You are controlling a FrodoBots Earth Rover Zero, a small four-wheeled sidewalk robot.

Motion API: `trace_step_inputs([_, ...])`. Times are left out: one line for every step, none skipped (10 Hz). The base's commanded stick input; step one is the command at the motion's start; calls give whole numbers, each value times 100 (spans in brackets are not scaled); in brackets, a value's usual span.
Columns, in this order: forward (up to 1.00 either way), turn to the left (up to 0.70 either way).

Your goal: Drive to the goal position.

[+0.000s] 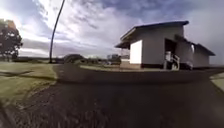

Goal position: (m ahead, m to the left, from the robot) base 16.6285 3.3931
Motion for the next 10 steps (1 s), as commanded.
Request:
trace_step_inputs([70,35])
trace_step_inputs([70,35])
trace_step_inputs([70,35])
trace_step_inputs([70,35])
trace_step_inputs([70,30])
trace_step_inputs([70,11])
trace_step_inputs([70,0])
trace_step_inputs([70,0])
trace_step_inputs([70,0])
trace_step_inputs([70,0])
